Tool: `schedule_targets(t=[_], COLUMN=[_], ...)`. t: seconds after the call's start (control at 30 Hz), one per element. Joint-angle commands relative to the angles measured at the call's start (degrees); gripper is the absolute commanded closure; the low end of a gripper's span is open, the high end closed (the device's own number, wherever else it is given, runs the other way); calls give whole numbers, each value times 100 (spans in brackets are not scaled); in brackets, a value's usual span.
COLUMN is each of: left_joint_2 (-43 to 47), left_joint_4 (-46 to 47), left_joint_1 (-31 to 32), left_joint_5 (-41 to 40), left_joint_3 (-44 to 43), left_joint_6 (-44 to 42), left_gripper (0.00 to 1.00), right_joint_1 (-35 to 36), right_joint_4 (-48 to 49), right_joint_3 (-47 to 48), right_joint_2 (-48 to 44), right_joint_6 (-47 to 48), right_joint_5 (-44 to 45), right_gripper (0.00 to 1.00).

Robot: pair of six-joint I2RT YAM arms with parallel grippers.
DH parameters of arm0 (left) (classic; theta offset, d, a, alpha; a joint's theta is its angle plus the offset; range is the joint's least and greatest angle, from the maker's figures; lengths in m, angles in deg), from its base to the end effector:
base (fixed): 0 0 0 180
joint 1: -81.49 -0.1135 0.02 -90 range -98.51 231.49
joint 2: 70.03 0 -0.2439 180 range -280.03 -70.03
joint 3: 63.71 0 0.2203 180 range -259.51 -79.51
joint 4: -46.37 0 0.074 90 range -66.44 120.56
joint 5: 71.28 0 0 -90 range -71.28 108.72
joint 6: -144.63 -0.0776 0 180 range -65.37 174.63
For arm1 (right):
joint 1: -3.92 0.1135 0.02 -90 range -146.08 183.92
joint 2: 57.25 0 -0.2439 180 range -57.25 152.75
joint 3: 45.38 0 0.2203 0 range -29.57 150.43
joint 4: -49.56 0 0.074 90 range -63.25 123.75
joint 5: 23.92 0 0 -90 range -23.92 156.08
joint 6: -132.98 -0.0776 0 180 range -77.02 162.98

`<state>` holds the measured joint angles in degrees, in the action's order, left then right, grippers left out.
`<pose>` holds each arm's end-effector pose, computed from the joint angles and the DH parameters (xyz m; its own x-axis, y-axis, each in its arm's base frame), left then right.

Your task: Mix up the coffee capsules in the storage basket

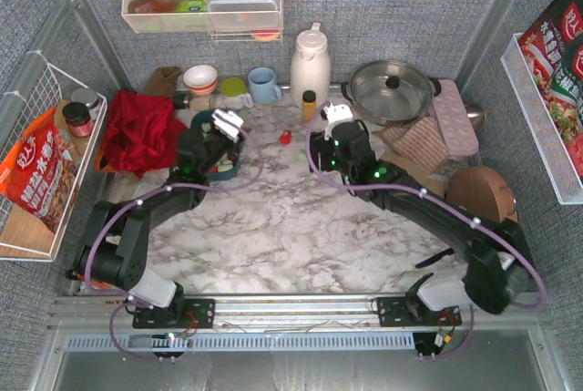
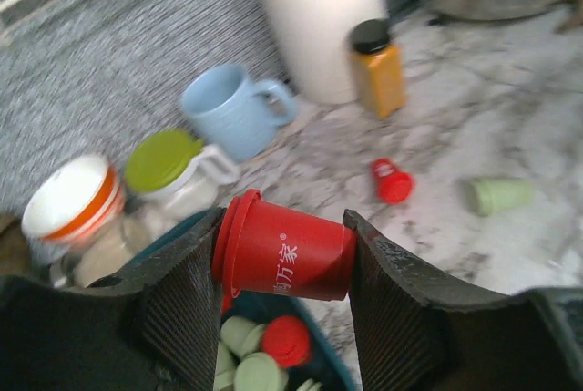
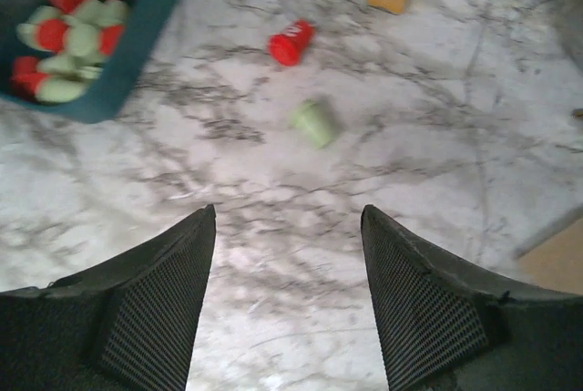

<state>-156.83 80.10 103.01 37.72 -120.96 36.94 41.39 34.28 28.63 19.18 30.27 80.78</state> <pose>0.3117 -0.1501 0.2591 0.2618 0.2056 -0.9430 0.5976 0.7327 0.3257 0.2698 0.1820 0.2960 -0.3226 0.0208 -0.9463 -0.3338 0.9330 0.1343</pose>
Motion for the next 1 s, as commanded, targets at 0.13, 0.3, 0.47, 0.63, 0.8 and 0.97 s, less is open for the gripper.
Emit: schedule_targets(t=[0.13, 0.3, 0.47, 0.63, 0.8, 0.97], left_joint_2=[-822, -1457, -2133, -2329, -2345, -2288], left_joint_4=[-1427, -1471, -1449, -1407, -1401, -1499], left_joint_1=[-873, -1552, -2118, -2227, -2223, -2206], left_joint_5=[-835, -225, 495, 940, 1027, 1002], left_joint_3=[-1082, -1517, -1914, -2008, -2007, -2007], left_joint_6=[1552, 2394, 3380, 3517, 3615, 3615], left_gripper=[64, 58, 45, 39, 31, 20], right_joint_1=[-1030, -1096, -1100, -1093, -1061, -989], right_joint_4=[-808, -1704, -1983, -2161, -2219, -2371], right_joint_3=[1543, 2828, 3516, 3745, 3757, 3901], right_joint_2=[2083, 3394, 4119, 4473, 4615, 4797], right_joint_6=[1137, 1721, 1878, 1921, 1935, 2015], right_joint_5=[-2054, -2153, -2287, -2389, -2557, -2519], right_gripper=[35, 42, 43, 43, 42, 43])
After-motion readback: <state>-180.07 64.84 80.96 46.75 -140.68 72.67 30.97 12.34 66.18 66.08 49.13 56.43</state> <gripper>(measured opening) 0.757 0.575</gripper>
